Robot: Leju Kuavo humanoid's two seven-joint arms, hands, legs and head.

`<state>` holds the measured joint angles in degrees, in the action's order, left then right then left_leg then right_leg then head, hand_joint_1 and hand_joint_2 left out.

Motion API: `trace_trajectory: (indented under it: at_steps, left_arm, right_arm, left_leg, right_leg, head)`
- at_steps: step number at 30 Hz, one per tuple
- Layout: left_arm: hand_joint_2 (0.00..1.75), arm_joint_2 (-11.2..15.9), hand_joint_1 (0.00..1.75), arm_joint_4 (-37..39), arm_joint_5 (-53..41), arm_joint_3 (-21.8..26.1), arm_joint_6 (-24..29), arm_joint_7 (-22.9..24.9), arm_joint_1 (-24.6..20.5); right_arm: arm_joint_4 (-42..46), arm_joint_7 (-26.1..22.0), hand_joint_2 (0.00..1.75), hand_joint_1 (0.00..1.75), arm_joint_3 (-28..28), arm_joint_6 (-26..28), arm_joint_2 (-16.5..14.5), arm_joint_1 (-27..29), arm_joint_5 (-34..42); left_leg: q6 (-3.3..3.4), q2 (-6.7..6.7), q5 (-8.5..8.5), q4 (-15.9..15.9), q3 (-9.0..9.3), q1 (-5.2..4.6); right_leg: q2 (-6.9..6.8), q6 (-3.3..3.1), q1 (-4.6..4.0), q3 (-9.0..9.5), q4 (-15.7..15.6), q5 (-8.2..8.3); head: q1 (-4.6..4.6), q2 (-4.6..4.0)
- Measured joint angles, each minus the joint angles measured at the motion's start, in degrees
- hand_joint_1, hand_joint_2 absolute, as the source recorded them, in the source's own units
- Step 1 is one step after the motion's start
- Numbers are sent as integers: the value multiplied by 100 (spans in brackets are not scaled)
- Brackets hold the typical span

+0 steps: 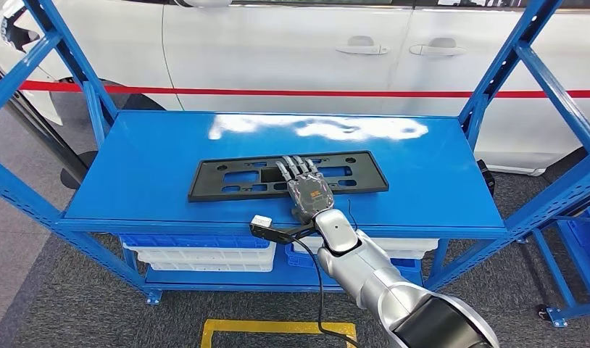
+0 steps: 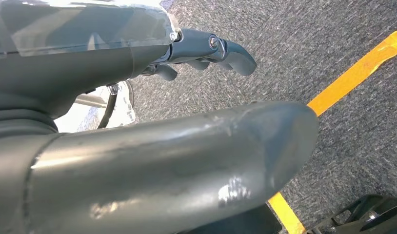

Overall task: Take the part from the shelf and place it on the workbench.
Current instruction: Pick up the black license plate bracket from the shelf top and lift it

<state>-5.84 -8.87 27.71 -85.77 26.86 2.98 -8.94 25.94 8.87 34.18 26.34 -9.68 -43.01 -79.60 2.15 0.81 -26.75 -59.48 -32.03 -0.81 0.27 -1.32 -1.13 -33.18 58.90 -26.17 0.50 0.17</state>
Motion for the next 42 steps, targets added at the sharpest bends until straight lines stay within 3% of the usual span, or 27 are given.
trace_trajectory:
  at_steps: [28, 30, 33, 35, 37, 42]
  left_arm:
    - [0, 0, 0, 0, 6, 0, 0, -6, 0]
    - [0, 0, 0, 0, 213, 10, -3, -206, 2]
    - [0, 35, 0, 0, 1037, 320, -120, -1141, 39]
    - [0, 86, 0, 0, 1342, 661, -236, -1554, 54]
    - [0, 116, 0, 0, 1435, 881, -264, -1669, 48]
    - [0, 129, 0, 0, 1502, 1147, -185, -1706, 134]
  right_arm:
    - [0, -5, 175, 0, 0, 7, 0, 0, 4]
    - [12, -209, 175, 0, -7, 199, -19, 11, 176]
    - [716, -1082, 175, 0, -93, 504, -159, 175, 664]
    - [1685, -1159, 175, 0, 2, 139, -315, 166, 763]
    - [2459, -960, 175, 0, 170, -53, -418, 73, 1010]
    - [3539, -1026, 175, 0, 346, 227, -388, 129, 1626]
  left_leg:
    - [0, 0, 0, 0, 0, 0]
    - [0, 2, 1, 0, -1, 0]
    - [-7, -10, 12, 0, -40, 0]
    - [-18, -54, 22, -1, -84, -4]
    - [-19, -55, 28, -2, -99, -6]
    - [-25, 5, 32, 4, -104, -1]
  right_leg:
    - [0, 0, 0, 0, 0, 0]
    - [-2, 0, 0, 2, 1, 0]
    - [11, -9, 1, -35, 12, 15]
    - [59, -17, 6, -102, 18, 40]
    - [64, -14, 4, -126, 16, 41]
    - [10, -23, 1, -115, 18, 19]
  head:
    - [0, 0]
    - [1, 0]
    - [-26, 0]
    - [-43, 0]
    - [-42, 0]
    - [-49, -1]
